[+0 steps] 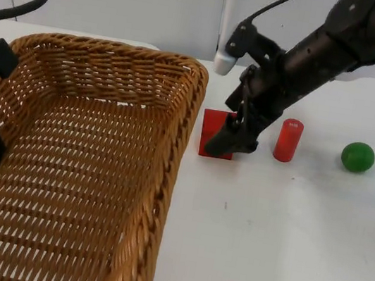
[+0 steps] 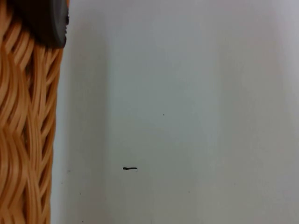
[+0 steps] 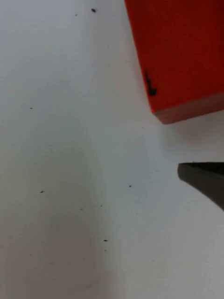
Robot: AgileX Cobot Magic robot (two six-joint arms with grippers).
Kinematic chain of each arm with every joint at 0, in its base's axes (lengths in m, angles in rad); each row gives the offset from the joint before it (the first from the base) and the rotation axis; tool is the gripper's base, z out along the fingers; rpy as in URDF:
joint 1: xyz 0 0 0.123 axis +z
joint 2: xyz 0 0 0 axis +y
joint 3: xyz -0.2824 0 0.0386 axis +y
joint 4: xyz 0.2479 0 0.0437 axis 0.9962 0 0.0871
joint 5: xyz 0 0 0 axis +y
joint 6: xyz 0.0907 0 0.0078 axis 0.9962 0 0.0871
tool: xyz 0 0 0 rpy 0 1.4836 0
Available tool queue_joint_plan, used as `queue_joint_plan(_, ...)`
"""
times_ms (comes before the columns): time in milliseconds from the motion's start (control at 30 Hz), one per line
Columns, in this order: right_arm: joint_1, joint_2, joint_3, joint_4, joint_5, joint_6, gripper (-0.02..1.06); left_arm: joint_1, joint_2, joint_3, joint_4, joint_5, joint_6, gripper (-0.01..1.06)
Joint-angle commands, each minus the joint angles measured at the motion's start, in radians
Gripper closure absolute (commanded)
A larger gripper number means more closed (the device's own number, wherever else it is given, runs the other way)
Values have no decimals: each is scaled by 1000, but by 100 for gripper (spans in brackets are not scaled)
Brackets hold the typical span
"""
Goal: Pick up the basket with the left hand and place the object to the left of the red cylinder into the basket with the right hand.
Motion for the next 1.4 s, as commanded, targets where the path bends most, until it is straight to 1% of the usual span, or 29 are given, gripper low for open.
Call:
queue_joint_plan(0, 7, 0, -8, 8, -20, -15, -1, -5, -11, -3, -16, 12, 1, 105)
queue_joint_plan(367, 8, 37, -8, 13, -39, -29, 0, -5, -11, -3, -16, 12, 1, 105)
queue_joint_plan(400, 8, 39, -8, 24, -41, -33, 0, -5, -11, -3, -16, 12, 1, 105)
queue_joint_plan(467, 8, 43, -8, 57, -41, -53, 2, -5, -11, -3, -16, 12, 1, 105)
queue_joint_plan(667, 8, 43, -8, 64, -39, -58, 8, -5, -11, -3, -18, 12, 1, 105)
queue_joint_plan(733, 8, 43, -8, 64, -39, -58, 12, -5, -11, -3, -18, 12, 1, 105)
queue_joint_plan(833, 8, 43, -8, 54, -37, -58, 28, -5, -11, -3, -18, 12, 1, 105)
queue_joint_plan(867, 8, 43, -8, 54, -37, -58, 28, -5, -11, -3, -18, 12, 1, 105)
queue_joint_plan(1000, 8, 41, -8, 49, -39, -62, 58, -5, -11, -3, -18, 12, 1, 105)
queue_joint_plan(1033, 8, 41, -8, 49, -39, -62, 58, -5, -11, -3, -18, 12, 1, 105)
queue_joint_plan(1167, 7, 26, -8, 49, -39, -62, 99, -5, -11, -3, -18, 12, 1, 105)
queue_joint_plan(1200, 7, 26, -8, 49, -39, -62, 99, -5, -11, -3, -18, 12, 1, 105)
queue_joint_plan(1233, 7, 20, -8, 49, -39, -59, 104, -5, -11, -3, -18, 12, 1, 105)
queue_joint_plan(1300, 7, -1, -8, 47, -28, -44, 105, -5, -11, -3, -18, 9, 1, 105)
queue_joint_plan(1367, 7, -32, -8, 9, -16, 4, 105, -5, -11, -3, -16, 6, 3, 105)
